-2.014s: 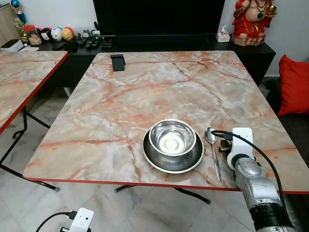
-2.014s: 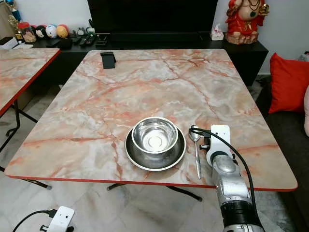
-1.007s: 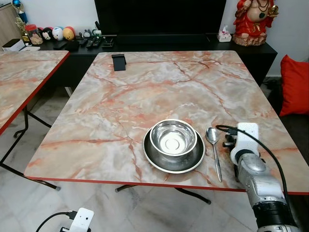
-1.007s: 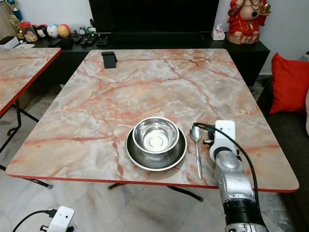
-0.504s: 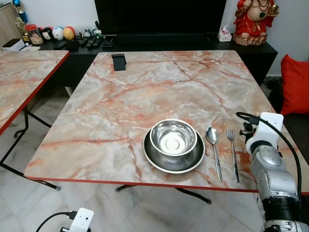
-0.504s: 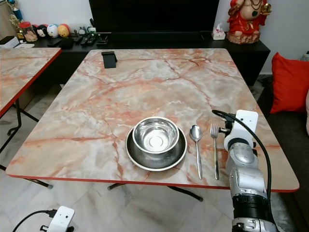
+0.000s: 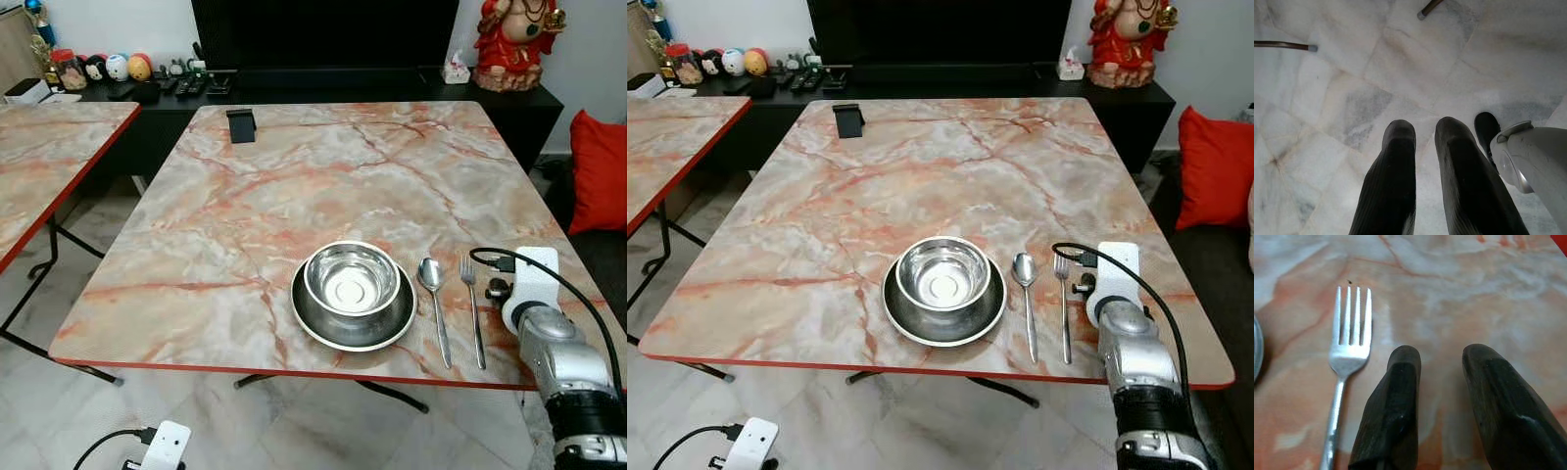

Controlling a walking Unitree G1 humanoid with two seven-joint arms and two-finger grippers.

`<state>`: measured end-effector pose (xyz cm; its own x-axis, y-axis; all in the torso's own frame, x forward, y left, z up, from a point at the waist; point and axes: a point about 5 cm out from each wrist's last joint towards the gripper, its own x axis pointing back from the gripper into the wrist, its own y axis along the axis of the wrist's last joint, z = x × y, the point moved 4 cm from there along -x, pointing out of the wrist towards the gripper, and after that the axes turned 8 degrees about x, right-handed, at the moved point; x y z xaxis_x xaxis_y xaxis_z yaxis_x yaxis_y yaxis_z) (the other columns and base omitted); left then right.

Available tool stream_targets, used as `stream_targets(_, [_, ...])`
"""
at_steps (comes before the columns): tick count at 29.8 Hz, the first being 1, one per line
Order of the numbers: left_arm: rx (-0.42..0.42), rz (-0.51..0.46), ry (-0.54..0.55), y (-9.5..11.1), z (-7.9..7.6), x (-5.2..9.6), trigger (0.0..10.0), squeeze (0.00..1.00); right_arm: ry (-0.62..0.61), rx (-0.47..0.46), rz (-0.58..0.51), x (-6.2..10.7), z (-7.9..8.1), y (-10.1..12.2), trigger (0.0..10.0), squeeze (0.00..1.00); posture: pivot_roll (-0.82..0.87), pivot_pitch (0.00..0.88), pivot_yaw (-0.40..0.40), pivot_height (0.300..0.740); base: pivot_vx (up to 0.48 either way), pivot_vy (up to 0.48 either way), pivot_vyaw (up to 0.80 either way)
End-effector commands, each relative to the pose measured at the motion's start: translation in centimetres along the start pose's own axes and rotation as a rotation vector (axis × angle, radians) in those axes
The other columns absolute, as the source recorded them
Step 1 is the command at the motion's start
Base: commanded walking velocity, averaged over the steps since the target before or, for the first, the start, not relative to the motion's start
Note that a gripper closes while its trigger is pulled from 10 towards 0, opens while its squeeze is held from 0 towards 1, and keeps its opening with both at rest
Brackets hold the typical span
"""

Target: Setting the table

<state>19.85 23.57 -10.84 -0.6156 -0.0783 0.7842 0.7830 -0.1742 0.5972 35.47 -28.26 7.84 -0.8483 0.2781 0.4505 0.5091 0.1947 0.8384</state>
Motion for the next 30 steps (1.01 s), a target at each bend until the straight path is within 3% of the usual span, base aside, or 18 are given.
stream_targets(1, [0.015, 0.017, 0.007, -0.4, 0.4, 0.1, 10.0, 0.00, 0.009, 0.015, 0.017, -0.1, 0.0, 0.1, 10.0, 0.00, -0.02, 0.000, 0.038, 0.740, 0.000, 0.000, 0.00])
stream_targets(14, [0.015, 0.018, 0.004, -0.5, 0.4, 0.1, 10.0, 0.00, 0.056, 0.030, 0.051, -0.2, 0.5, -0.4, 10.0, 0.00, -0.02, 0.000, 0.041, 0.740, 0.000, 0.000, 0.00])
stream_targets(30, [0.016, 0.016, 0.004, -0.4, 0.3, 0.1, 10.0, 0.00, 0.092, 0.021, -0.007, -0.1, 1.7, 0.6, 10.0, 0.00, -0.02, 0.000, 0.039, 0.740, 0.000, 0.000, 0.00])
